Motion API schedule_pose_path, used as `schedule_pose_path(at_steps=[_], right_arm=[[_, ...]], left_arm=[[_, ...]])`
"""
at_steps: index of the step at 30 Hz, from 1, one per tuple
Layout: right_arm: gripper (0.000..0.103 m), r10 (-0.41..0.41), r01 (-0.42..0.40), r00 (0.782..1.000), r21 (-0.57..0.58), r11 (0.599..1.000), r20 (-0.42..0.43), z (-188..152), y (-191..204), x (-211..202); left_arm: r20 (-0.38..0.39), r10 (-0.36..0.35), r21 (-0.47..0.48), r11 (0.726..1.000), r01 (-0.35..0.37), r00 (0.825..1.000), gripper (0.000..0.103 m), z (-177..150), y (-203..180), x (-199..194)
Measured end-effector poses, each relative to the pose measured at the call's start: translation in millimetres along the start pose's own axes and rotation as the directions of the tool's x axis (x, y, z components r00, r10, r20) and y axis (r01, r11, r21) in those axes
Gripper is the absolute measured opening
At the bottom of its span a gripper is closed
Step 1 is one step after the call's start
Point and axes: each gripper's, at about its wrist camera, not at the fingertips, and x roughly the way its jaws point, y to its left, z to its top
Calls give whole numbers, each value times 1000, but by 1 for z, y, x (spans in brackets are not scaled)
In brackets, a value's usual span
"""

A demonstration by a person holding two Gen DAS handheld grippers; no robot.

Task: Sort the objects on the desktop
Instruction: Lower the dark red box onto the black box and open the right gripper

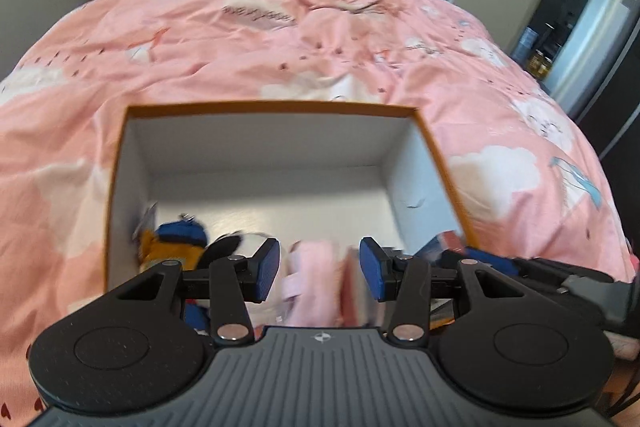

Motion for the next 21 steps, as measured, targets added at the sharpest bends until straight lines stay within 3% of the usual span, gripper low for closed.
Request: schedule_pose_path(at_steps=[7,11,12,19,20,21], right_arm=[[24,-33,34,999,25,999,-28,-1,18,14],[24,-20,22,999,55,998,-35,-12,24,17],[24,-17,19,999,67,998,-31,-12,23,17],[24,86,-81,996,194,978,-19,-8,6,13],[8,98,-91,995,206,974,-20,-8,4,12],[3,95,-88,995,208,974,-23,-7,3,12]], left_arm=[[-27,-33,-62,998,31,999,52,-9,26,9],[-56,-102,-117,989,95,993,51,-17,34,17],[-62,-118,-126,986,109,991,46,-18,33,20],[-85,-144,-129,983,132,986,38,-22,21,23],[-89,-143,-134,982,130,986,38,-22,20,24],[-91,-128,-129,985,116,988,38,-22,19,24]])
